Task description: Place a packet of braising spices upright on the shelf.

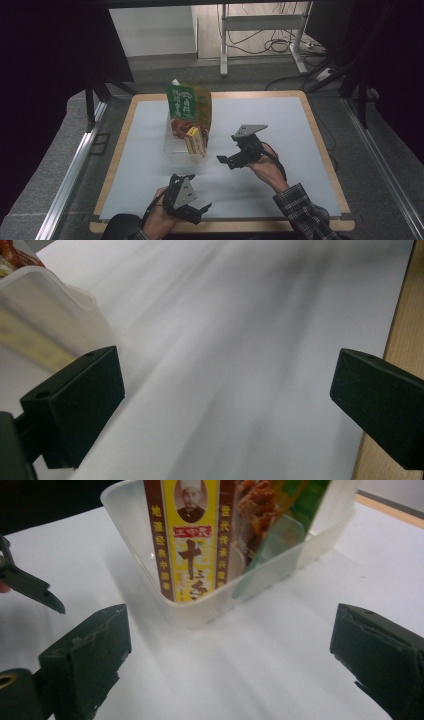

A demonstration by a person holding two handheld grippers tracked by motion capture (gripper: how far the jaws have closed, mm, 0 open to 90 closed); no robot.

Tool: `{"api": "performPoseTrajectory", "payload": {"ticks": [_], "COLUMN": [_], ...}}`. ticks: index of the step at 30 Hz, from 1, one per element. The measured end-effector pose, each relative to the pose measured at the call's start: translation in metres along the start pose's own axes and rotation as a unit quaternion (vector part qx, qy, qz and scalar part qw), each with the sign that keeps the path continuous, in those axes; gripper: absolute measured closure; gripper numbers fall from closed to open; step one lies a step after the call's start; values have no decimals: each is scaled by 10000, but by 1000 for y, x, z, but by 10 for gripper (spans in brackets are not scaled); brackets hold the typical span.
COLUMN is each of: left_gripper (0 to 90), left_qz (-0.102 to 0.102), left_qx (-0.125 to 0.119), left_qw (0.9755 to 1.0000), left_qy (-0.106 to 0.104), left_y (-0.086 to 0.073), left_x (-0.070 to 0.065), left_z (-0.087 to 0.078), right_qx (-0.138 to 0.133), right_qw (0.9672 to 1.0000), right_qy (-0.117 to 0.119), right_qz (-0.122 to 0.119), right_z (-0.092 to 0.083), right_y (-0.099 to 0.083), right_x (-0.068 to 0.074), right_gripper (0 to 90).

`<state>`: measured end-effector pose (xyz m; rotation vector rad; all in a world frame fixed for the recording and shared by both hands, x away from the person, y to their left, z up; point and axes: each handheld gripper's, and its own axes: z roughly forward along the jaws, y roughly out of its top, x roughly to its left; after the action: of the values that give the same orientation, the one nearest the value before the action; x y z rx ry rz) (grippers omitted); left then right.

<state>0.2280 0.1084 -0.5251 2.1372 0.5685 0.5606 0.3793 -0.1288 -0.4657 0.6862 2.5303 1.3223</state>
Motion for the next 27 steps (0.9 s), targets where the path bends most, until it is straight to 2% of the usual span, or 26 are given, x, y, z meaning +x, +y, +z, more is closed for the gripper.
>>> {"api": "performPoseTrajectory", "payload": {"ticks": [13, 27], "left_gripper": [6, 6], "left_qz": [-6, -18], "left_qx": [-3, 18], "left_qw": [10000, 10000], "left_qy": [-12, -20], "left_y": [0, 0], "left_x": [0, 0], "left_z": [0, 1], "right_qx": [27, 96], "right_qw": [9998, 9986], "right_qy": [-132, -499], "right_qz": [122, 122], "right_z": [-31, -69], "right_y": [-22, -62], "right_x": [-4, -8], "right_gripper": [2, 2]}}
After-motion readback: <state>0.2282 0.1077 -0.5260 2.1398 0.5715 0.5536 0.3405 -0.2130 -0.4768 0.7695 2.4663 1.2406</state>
